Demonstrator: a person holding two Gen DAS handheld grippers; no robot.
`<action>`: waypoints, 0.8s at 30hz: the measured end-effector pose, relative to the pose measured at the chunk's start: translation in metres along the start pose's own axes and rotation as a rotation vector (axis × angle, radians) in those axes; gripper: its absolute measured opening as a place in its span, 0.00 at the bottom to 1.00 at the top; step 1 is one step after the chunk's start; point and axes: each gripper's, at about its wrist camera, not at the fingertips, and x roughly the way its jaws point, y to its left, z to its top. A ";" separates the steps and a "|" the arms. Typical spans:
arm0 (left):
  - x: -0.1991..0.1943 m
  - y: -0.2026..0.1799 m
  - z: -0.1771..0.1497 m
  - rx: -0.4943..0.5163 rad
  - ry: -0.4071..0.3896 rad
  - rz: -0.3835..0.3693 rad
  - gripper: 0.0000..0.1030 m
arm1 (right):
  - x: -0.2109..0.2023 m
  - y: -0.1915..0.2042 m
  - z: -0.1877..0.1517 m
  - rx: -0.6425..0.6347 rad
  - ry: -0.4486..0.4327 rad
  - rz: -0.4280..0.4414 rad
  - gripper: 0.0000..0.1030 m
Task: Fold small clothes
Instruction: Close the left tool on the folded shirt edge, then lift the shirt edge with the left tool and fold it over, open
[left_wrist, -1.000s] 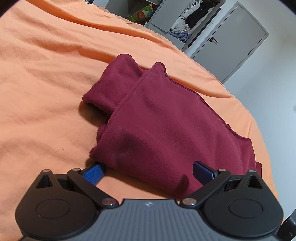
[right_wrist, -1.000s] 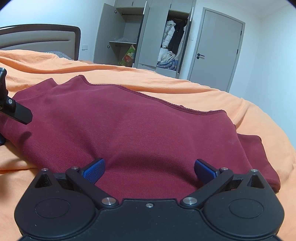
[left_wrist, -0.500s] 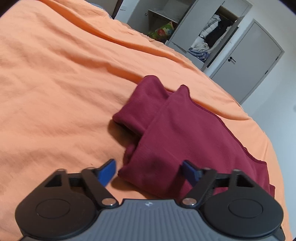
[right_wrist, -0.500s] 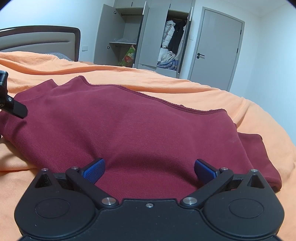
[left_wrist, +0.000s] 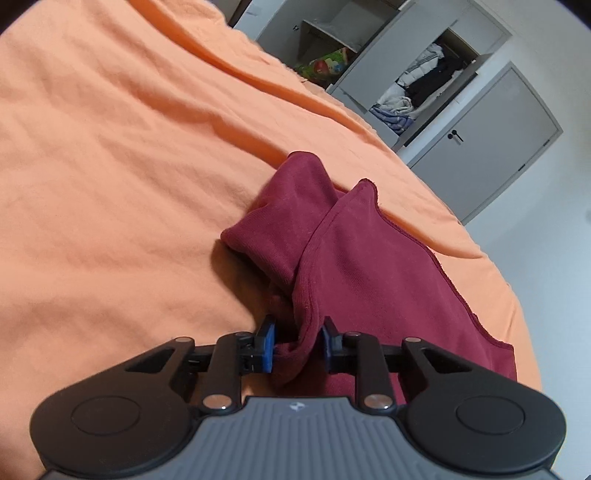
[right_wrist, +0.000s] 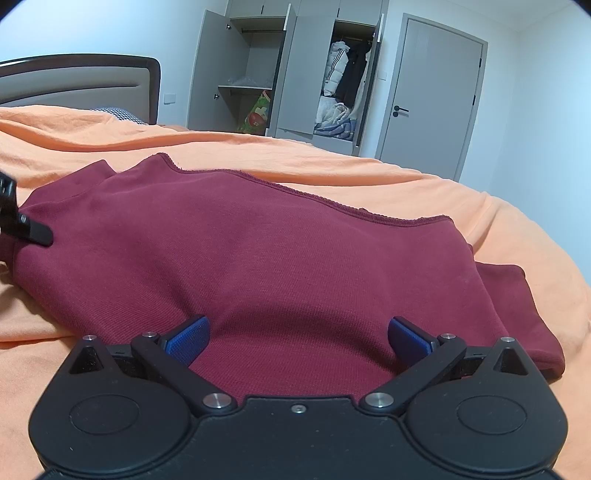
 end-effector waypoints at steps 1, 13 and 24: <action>0.002 0.001 0.000 -0.004 0.004 0.005 0.31 | 0.000 0.001 0.000 0.001 0.000 0.000 1.00; 0.024 0.006 0.019 -0.074 -0.028 -0.034 0.19 | 0.000 0.003 0.000 0.006 -0.001 0.003 1.00; 0.002 -0.047 0.022 0.208 -0.144 -0.074 0.14 | 0.003 0.009 0.007 0.043 0.016 0.034 1.00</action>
